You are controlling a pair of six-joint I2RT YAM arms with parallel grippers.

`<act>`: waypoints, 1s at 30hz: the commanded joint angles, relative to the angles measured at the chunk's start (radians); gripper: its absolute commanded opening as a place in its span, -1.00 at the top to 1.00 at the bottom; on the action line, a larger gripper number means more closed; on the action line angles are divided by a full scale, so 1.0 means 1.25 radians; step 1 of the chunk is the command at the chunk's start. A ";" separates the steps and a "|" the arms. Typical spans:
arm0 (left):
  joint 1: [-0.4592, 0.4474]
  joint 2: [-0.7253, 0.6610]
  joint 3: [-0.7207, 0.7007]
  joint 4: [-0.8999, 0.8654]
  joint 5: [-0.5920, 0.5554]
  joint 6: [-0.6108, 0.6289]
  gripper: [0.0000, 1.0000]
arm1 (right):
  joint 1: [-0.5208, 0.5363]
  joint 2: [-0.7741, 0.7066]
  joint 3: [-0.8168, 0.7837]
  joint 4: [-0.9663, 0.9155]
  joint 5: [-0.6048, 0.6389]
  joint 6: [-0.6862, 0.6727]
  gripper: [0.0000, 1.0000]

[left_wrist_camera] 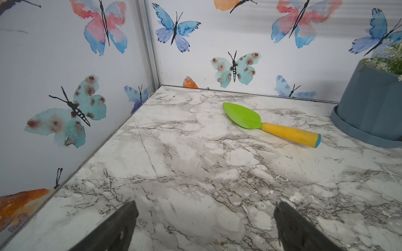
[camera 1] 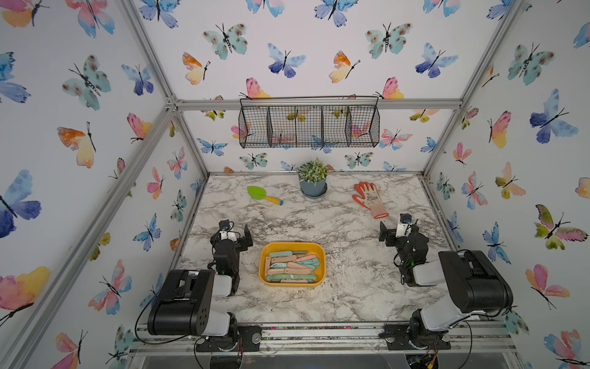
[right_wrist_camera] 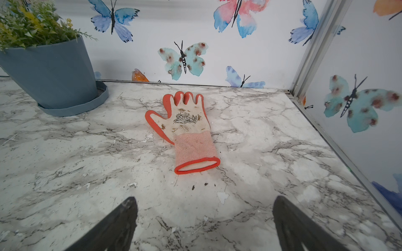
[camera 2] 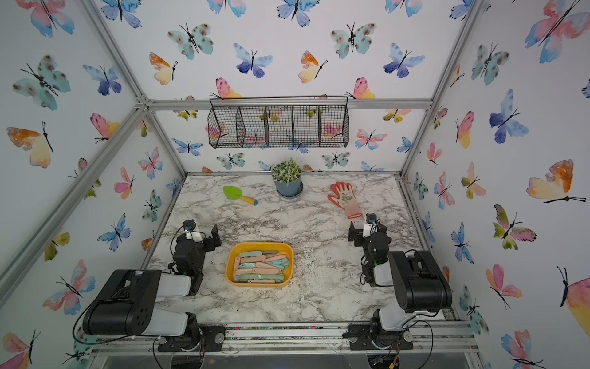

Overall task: Take the fruit knife out of the storage box
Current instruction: Adjust the fruit knife in the storage box.

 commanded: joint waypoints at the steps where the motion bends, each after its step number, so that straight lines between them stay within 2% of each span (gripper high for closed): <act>1: 0.001 -0.008 0.009 0.000 0.010 0.003 -0.97 | -0.002 -0.002 0.003 -0.002 0.019 0.009 -0.99; 4: 0.001 -0.009 0.007 0.002 0.009 0.004 -0.97 | -0.002 -0.009 -0.008 0.020 0.095 0.042 -0.99; 7: 0.001 -0.043 0.005 0.016 -0.051 -0.003 -0.97 | -0.001 -0.033 0.014 -0.026 0.113 0.042 -0.99; 9: 0.000 -0.109 0.073 -0.195 -0.055 -0.018 -0.97 | -0.001 -0.073 0.060 -0.156 0.162 0.061 -0.98; 10: -0.001 -0.130 0.097 -0.254 -0.061 -0.019 -0.97 | -0.001 -0.086 0.077 -0.201 0.173 0.070 -0.98; 15: -0.010 -0.215 0.182 -0.429 -0.141 -0.115 -0.97 | 0.000 -0.155 0.169 -0.376 0.203 0.078 -0.91; 17: -0.011 -0.232 0.230 -0.512 -0.137 -0.134 -0.97 | 0.000 -0.186 0.214 -0.466 0.186 0.090 -0.91; 19: -0.013 -0.249 0.286 -0.607 -0.136 -0.183 -0.97 | 0.000 -0.210 0.265 -0.553 0.170 0.148 -0.89; 21: -0.012 -0.253 0.374 -0.744 -0.139 -0.254 -0.97 | 0.002 -0.220 0.315 -0.617 0.081 0.172 -0.80; 23: -0.012 -0.249 0.462 -0.870 -0.131 -0.303 -0.97 | 0.011 -0.218 0.351 -0.661 0.016 0.193 -0.89; 25: -0.012 -0.253 0.528 -0.937 -0.083 -0.293 -0.97 | 0.030 -0.220 0.367 -0.671 -0.031 0.199 -0.98; 27: -0.012 -0.267 0.569 -0.970 -0.024 -0.269 -0.97 | 0.057 -0.226 0.382 -0.690 -0.055 0.199 -0.98; 30: -0.012 -0.294 0.583 -1.002 -0.030 -0.286 -0.96 | 0.093 -0.227 0.414 -0.735 -0.087 0.176 -0.98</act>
